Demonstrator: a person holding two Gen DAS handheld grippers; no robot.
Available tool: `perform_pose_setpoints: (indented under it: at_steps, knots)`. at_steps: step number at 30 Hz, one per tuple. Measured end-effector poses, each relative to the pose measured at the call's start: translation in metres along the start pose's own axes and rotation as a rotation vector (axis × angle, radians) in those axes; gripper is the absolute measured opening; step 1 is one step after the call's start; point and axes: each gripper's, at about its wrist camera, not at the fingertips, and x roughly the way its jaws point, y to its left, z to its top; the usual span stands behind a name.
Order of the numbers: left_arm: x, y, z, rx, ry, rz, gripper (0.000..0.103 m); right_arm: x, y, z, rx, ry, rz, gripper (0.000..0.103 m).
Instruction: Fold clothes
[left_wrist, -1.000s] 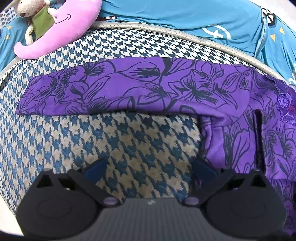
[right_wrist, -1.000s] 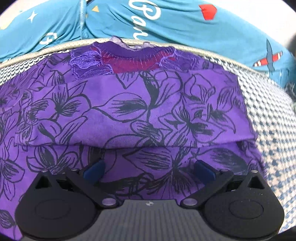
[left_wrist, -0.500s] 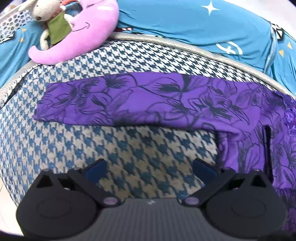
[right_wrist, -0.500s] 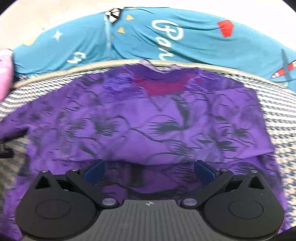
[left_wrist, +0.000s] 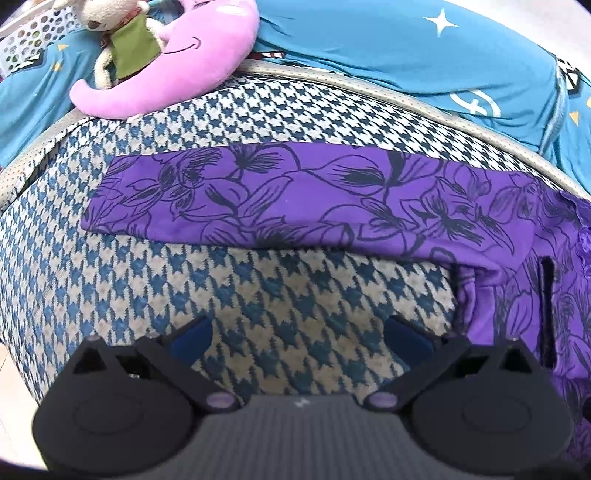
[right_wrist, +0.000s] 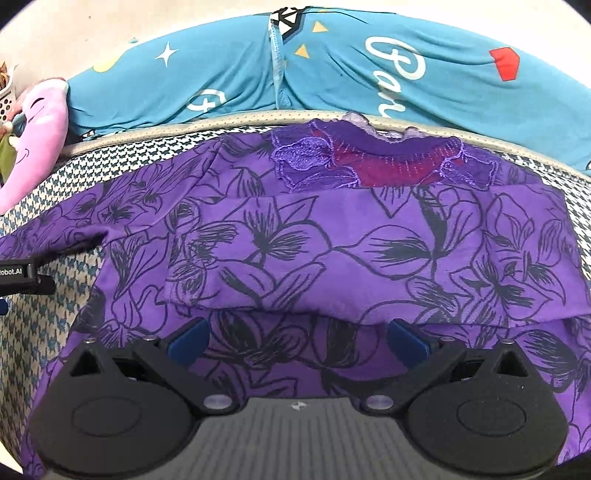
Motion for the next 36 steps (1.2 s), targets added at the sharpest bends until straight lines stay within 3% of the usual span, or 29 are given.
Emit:
perform_pose_setpoints:
  at_steps: [36]
  knots:
    - [-0.007, -0.002, -0.013, 0.056, 0.021, -0.006, 0.103, 0.007, 0.035, -0.002, -0.090, 0.046, 0.092, 0.103]
